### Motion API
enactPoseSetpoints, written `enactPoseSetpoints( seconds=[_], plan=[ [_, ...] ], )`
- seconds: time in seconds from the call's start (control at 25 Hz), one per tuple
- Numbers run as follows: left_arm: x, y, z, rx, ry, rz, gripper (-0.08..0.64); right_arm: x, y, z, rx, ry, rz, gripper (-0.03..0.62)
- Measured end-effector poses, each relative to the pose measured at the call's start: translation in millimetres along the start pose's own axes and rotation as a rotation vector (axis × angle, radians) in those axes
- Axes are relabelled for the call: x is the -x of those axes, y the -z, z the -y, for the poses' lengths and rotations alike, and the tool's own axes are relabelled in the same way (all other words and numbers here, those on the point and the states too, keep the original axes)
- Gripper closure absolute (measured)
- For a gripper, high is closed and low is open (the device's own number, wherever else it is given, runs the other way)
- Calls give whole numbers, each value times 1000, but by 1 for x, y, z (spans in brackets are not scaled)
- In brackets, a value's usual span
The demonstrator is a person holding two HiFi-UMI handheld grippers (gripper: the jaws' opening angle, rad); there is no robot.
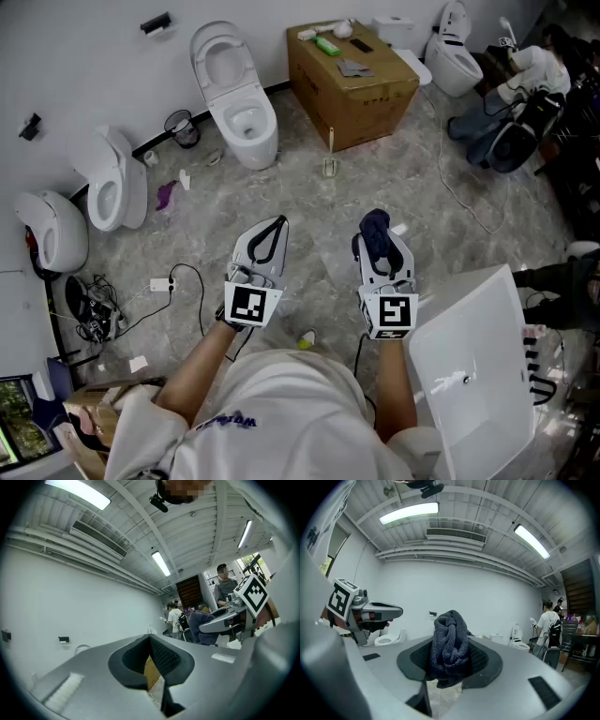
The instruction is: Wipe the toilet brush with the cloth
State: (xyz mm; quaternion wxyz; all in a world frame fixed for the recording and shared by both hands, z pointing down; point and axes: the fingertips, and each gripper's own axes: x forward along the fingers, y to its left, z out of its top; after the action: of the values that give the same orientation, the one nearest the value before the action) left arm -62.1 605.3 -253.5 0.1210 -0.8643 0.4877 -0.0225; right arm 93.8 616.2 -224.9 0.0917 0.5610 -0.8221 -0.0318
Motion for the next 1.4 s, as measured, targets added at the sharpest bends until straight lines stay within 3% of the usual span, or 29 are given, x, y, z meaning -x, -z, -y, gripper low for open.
enactPoseSetpoints(
  seconds=[0.16,0.44,0.72,1.0,1.4],
  plan=[
    [4,-9,13,-76,16,0,560,10,-4,-6,-5,-16,7,444],
    [12,-5,6,43,10,-7,558,5,3,-8,-19,-26,-14,442],
    [-20,42,-45,61,-13,-55,558,-45,31,-3,-5,-13,-108,440],
    [-78,61,-110,38,21,-28,558,-113,17,19,50,28,-211,439],
    [-113,103,-179,121,20,-43,558,-186,11,2,128,29,-291,439]
  ],
)
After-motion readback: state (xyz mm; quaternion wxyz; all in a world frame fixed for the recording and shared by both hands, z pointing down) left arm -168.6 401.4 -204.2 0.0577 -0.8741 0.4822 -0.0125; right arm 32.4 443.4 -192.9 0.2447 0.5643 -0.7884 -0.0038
